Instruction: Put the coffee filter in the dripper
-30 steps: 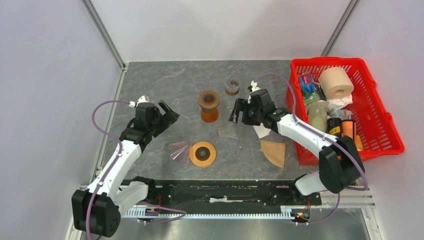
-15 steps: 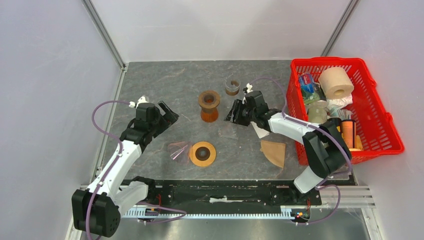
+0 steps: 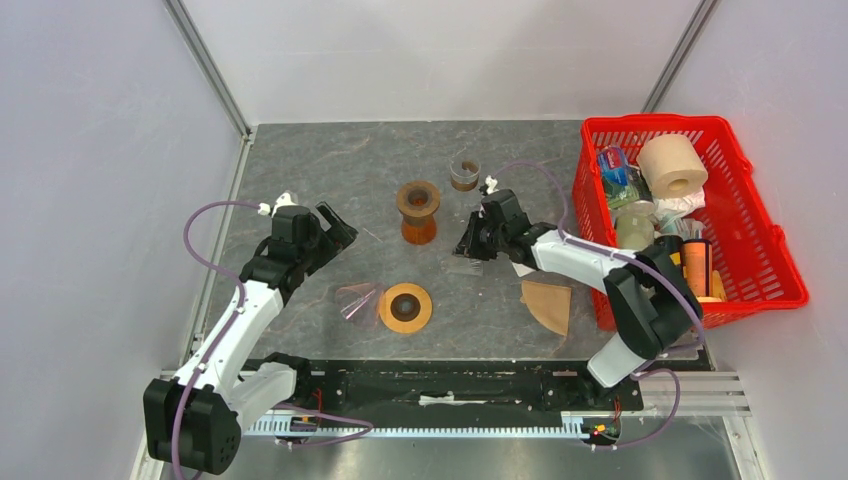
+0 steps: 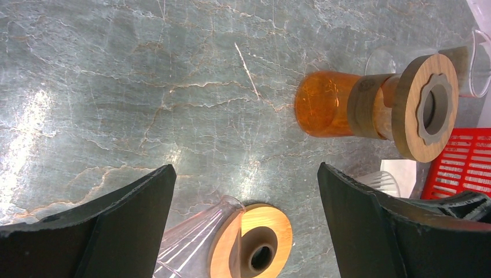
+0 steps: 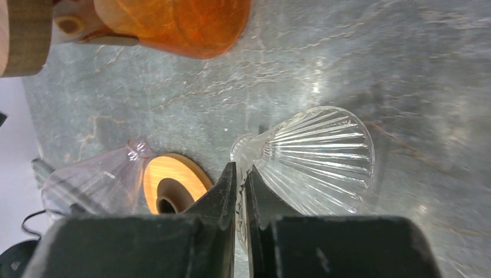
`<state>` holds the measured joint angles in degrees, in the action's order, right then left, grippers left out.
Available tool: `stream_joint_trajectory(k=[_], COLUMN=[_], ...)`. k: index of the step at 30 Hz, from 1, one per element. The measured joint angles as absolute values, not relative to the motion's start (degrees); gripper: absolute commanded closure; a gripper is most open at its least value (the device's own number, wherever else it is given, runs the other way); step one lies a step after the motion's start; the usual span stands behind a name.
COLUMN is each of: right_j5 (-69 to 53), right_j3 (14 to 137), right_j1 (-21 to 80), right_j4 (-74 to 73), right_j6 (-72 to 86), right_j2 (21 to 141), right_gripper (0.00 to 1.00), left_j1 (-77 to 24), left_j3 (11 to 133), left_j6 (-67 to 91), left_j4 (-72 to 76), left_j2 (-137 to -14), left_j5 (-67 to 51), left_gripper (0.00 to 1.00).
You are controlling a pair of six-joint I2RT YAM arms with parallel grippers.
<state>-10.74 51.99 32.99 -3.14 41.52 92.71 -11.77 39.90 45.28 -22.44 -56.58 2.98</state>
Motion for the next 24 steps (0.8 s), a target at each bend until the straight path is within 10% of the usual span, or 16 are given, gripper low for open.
stream_joint_trajectory(k=[13, 24], right_j5=[-3.7, -20.9], right_j3=[63.2, 84.6], right_j1=[33.2, 37.5], right_j4=[-15.9, -18.2], right_j6=[13.0, -33.4], right_j2=[78.7, 90.2], right_gripper=[1.0, 1.0], left_j1=[-11.8, -11.8], left_j3=[39.9, 40.4], left_j6=[45.3, 45.3], left_j4=[-22.6, -22.9], left_j2=[-56.6, -55.9], left_j5=[3.5, 3.4], left_gripper=[0.0, 0.0])
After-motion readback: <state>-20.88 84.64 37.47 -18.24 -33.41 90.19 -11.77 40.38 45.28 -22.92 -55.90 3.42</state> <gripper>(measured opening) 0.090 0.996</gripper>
